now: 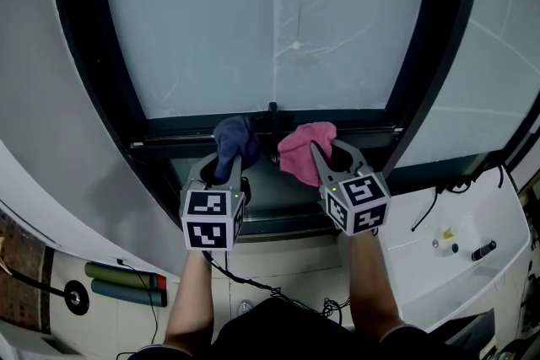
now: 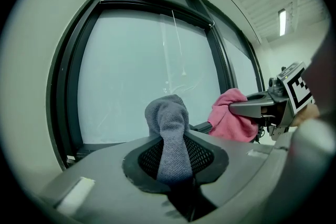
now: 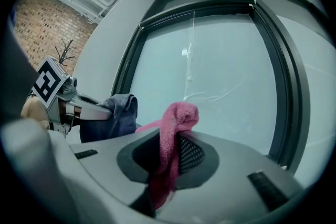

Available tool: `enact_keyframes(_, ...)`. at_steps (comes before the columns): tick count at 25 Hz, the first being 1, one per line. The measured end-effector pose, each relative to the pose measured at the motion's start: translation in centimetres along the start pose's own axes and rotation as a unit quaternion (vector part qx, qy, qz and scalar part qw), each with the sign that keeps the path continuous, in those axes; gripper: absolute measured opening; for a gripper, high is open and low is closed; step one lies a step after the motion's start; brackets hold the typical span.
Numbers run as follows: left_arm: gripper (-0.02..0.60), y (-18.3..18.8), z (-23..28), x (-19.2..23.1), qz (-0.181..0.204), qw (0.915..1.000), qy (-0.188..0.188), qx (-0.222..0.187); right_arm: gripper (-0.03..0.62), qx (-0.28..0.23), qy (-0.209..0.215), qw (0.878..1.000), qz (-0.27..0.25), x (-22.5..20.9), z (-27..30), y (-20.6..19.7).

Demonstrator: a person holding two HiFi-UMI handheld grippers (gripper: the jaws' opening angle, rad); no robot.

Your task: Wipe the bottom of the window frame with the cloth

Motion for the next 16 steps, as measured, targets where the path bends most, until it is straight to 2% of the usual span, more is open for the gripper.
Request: enact_keyframes(16,0.078,0.49,-0.12,-0.43,0.007,1.0000,-0.003,-0.001,0.057,0.005,0.001,1.000,-0.004,-0.03,-0.15,0.02)
Point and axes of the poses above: the fingertips, and each gripper's own axes: z forward along the fingers, x to its left, y out of its top, the point moved 4 cm from there along -z, backward along the fingers, and after that the axes turned 5 degrees about -y, right-handed, at the moved point
